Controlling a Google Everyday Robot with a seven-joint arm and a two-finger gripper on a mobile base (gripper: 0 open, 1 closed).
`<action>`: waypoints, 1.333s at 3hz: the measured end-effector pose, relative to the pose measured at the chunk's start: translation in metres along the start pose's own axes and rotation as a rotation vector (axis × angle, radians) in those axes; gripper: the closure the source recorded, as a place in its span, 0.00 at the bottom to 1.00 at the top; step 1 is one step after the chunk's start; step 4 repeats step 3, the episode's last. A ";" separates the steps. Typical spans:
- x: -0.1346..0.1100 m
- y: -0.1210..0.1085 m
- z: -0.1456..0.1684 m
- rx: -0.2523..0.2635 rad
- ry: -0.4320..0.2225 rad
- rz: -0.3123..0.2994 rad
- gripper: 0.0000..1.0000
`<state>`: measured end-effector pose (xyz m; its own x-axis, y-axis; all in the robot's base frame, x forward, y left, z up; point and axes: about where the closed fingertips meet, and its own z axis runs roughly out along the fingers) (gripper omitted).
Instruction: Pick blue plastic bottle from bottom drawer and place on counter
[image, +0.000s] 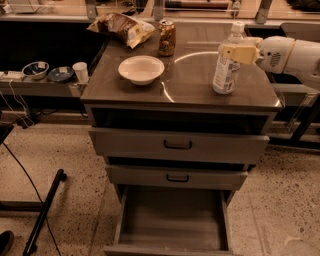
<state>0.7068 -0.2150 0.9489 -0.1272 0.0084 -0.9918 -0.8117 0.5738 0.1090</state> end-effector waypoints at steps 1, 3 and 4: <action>0.000 0.000 0.000 0.000 0.000 0.000 0.00; -0.072 0.016 -0.070 -0.050 -0.088 -0.416 0.00; -0.072 0.016 -0.070 -0.050 -0.088 -0.416 0.00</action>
Offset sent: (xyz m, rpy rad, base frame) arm -0.0208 -0.0221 0.0643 -0.1435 -0.3571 0.1211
